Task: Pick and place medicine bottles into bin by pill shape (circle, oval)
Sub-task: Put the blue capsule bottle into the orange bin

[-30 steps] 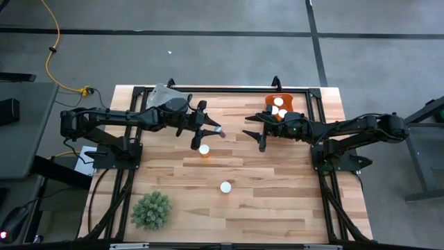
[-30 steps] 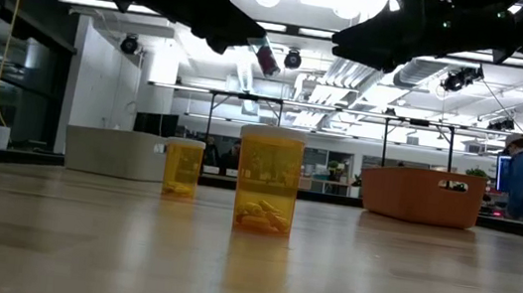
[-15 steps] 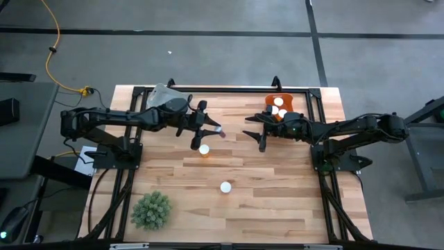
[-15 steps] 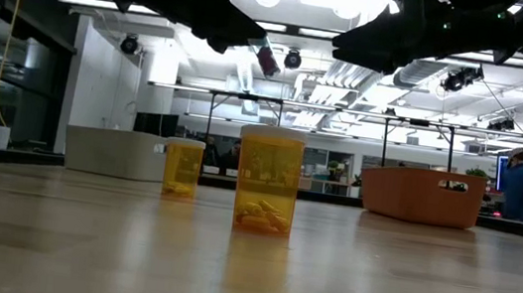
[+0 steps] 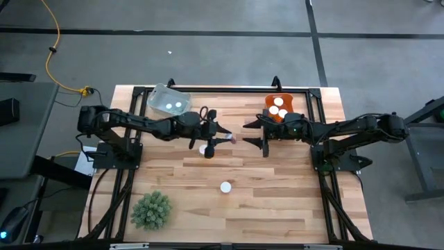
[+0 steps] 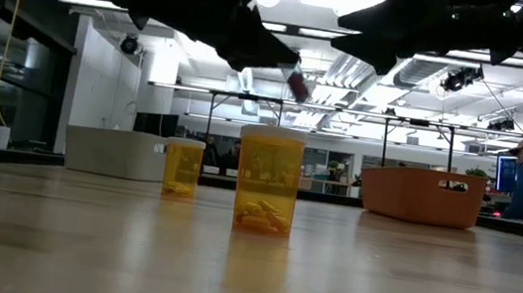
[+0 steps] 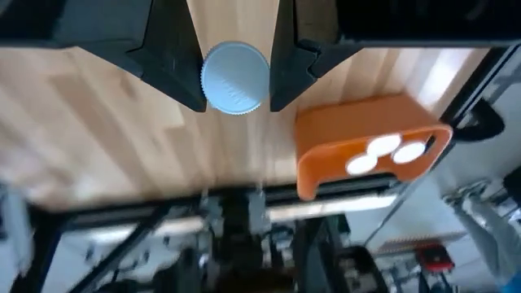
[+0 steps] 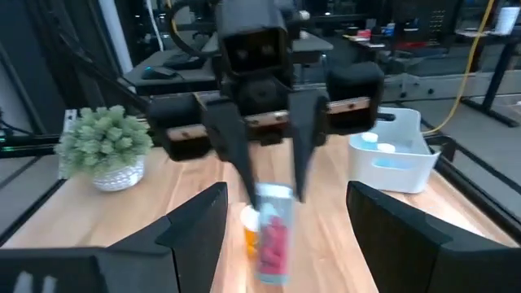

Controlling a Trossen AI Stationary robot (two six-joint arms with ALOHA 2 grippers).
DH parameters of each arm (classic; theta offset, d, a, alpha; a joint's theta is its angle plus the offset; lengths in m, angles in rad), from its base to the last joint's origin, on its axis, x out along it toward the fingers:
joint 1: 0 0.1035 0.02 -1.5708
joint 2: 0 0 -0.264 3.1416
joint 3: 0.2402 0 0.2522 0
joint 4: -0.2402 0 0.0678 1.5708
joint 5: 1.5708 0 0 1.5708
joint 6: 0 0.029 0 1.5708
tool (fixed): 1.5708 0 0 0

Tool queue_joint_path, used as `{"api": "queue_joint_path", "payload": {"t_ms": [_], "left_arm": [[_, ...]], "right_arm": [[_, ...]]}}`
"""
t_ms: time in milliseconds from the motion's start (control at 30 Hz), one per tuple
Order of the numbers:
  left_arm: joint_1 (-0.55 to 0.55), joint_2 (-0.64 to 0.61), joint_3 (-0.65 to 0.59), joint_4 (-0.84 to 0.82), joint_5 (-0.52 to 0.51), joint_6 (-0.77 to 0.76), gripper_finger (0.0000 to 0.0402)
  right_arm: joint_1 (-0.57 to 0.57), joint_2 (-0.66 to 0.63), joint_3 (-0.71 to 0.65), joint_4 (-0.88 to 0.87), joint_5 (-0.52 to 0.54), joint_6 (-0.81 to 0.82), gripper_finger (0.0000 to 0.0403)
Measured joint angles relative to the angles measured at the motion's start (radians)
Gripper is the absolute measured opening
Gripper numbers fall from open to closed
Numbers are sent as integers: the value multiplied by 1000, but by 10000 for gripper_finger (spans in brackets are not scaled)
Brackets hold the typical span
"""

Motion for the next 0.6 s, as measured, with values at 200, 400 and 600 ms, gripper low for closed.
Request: {"api": "queue_joint_path", "payload": {"t_ms": [200, 400, 600], "left_arm": [[-55, 5, 27, -59, -74, 34, 115], [-88, -33, 30, -58, -199, 26, 115], [-95, -32, 29, -58, -195, 43, 115]], "right_arm": [[39, 0, 0, -11, -60, 71, 245], [80, 0, 0, -77, 5, 75, 245], [64, 0, 0, -109, 88, 64, 245]]}}
